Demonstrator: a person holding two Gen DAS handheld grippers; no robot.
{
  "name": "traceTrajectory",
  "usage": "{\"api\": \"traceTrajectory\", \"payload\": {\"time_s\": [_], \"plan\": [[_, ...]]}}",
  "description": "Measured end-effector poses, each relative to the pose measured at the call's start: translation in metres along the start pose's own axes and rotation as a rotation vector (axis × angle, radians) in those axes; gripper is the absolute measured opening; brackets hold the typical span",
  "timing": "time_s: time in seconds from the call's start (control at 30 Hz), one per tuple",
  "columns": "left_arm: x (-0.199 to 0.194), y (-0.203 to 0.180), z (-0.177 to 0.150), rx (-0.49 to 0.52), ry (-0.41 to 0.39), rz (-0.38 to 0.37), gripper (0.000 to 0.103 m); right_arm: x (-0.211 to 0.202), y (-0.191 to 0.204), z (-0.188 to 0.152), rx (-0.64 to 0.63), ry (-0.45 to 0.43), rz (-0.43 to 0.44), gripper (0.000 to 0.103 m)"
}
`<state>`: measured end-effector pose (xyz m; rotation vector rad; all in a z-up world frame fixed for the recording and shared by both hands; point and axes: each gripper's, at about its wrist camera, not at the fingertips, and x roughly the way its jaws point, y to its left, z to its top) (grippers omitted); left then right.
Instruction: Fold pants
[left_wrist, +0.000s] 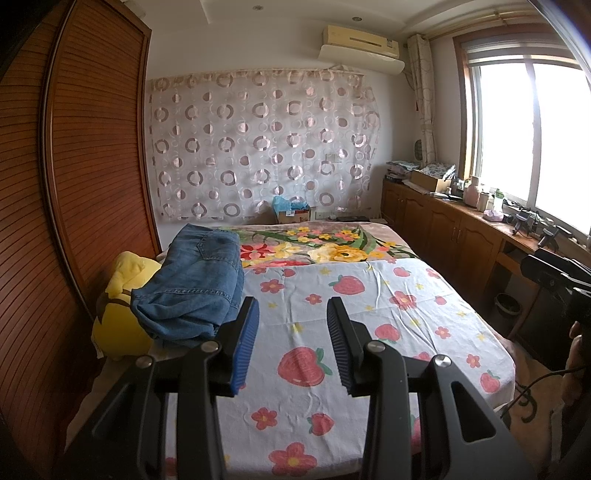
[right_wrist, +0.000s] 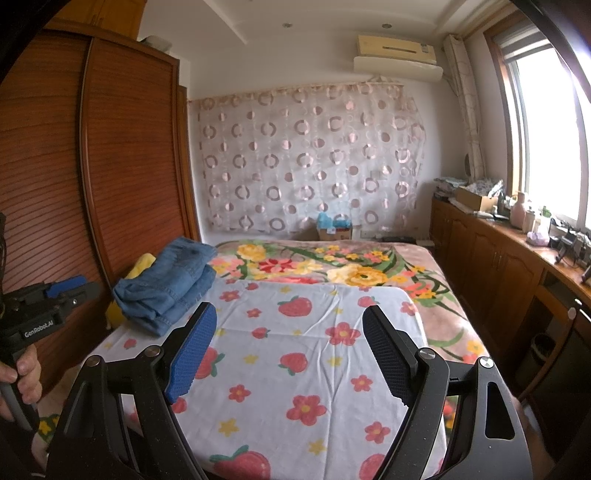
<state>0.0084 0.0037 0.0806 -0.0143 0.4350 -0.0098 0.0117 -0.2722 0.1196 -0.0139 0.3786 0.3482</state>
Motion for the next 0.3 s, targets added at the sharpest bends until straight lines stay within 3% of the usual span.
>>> {"api": "traceTrajectory", "payload": {"time_s": [0.3], "plan": [[0.0, -0.0003, 0.0001, 0.0, 0.001, 0.0, 0.038, 0.0002, -0.0005, -0.0001, 0.0, 0.0, 0.0, 0.083]]}}
